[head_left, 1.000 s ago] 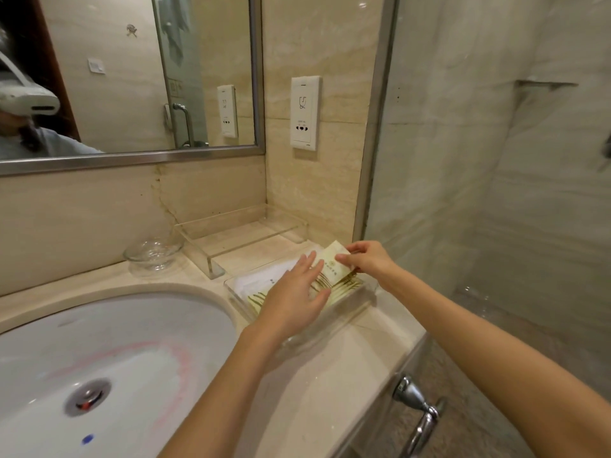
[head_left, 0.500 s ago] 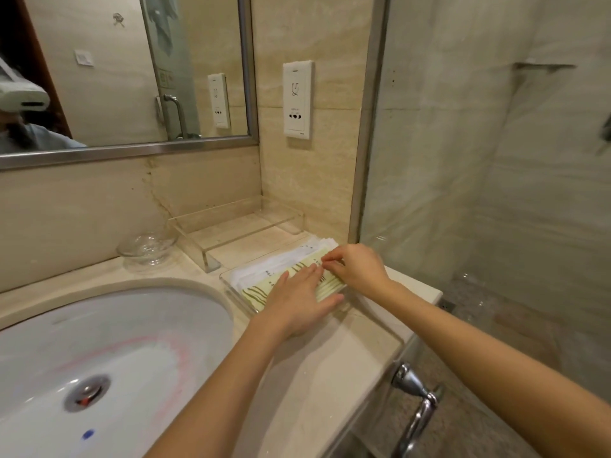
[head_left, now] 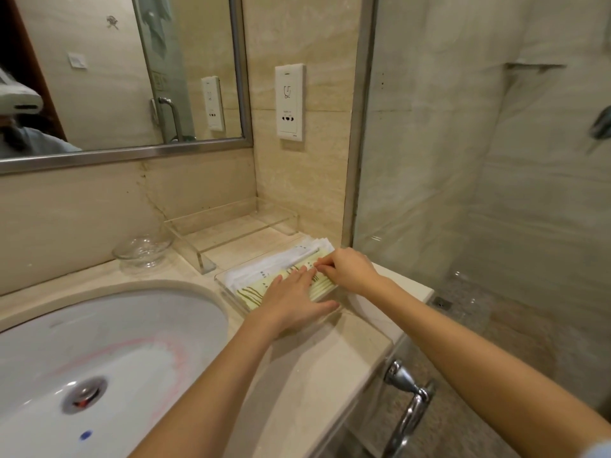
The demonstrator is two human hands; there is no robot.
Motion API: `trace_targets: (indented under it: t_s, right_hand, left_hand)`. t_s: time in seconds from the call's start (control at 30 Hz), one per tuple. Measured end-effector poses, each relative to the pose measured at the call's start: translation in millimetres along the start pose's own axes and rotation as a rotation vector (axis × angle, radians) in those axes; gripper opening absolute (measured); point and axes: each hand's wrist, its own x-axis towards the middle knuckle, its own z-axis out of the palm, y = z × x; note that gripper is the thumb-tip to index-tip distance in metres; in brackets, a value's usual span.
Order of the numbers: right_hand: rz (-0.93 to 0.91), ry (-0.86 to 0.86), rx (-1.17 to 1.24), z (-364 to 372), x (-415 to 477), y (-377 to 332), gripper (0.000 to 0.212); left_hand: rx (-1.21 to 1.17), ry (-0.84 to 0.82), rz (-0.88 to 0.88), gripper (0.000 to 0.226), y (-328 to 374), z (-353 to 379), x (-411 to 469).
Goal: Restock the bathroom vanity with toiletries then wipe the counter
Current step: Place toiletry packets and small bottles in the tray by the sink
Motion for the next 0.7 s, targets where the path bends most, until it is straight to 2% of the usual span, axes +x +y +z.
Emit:
trace_targets:
  t_s: [0.07,0.13,0.23,0.3,0.37,0.4,0.47,0.53,0.57,0.63,0.7]
  right_hand:
    - [-0.01,-0.078,0.076,-5,-3,3,0.029]
    - [-0.006,-0.103,0.203,-14,-10,8,0.029]
    - [0.088,0.139,0.384,-26,-23,23,0.03]
    - [0.219,0.294,0.443,-26,-29,36,0.035]
    - [0.369,0.286,0.579,-20,-30,49,0.045]
    - [0.431,0.247,0.67,-17,-29,52,0.051]
    - [0.511,0.162,0.797,-9,-25,56,0.057]
    - [0.529,0.127,0.879,-1,-19,55,0.051]
    - [0.539,0.124,0.921,2,-16,52,0.045]
    - [0.554,0.143,0.957,8,-11,46,0.037]
    - [0.561,0.204,0.927,12,-9,40,0.037]
  left_hand:
    - [-0.019,0.015,0.009,0.081,0,-1,-3]
    - [-0.12,0.102,0.043,0.072,0,-5,-10]
    - [-0.242,0.359,0.082,0.055,-3,-13,-29]
    - [-0.297,0.559,-0.051,0.051,-12,-13,-46]
    - [-0.42,0.679,-0.318,0.05,-25,-11,-60]
    - [-0.5,0.655,-0.461,0.051,-32,-10,-66]
    - [-0.6,0.453,-0.651,0.067,-39,-6,-73]
    - [-0.626,0.251,-0.665,0.086,-37,3,-78]
    - [-0.606,0.207,-0.643,0.089,-35,8,-81]
    - [-0.548,0.196,-0.58,0.088,-29,12,-84]
    - [-0.52,0.194,-0.553,0.087,-26,12,-83]
